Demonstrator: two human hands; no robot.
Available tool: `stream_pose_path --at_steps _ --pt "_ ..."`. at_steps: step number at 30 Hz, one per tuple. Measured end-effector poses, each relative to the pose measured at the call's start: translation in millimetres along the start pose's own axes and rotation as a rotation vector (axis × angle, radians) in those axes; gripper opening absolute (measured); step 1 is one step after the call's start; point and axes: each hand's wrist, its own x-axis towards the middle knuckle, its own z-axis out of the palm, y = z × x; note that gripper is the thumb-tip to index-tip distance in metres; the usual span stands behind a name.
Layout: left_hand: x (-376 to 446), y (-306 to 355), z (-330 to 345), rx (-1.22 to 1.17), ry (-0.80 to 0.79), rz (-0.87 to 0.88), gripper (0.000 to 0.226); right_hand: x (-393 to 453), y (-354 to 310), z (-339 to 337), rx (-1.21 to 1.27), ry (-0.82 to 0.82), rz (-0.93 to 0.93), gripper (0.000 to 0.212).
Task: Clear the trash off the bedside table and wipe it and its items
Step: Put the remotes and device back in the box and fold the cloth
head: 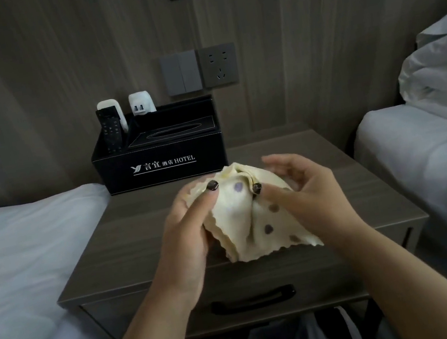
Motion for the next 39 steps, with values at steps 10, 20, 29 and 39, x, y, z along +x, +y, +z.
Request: stream_pose_path --at_steps 10,20,29,39 --pt "-12 5 -35 -0.077 0.042 -0.044 0.035 1 -1 36 0.016 0.033 -0.016 0.019" --pt "-8 8 -37 -0.203 0.061 -0.107 0.038 1 -4 26 -0.018 0.062 0.034 0.017" --pt "-5 9 -25 -0.305 0.034 -0.100 0.042 7 -3 7 -0.218 0.215 0.299 0.036" --pt "18 8 10 -0.606 0.325 -0.301 0.041 -5 -19 5 0.572 -0.244 -0.026 0.059"
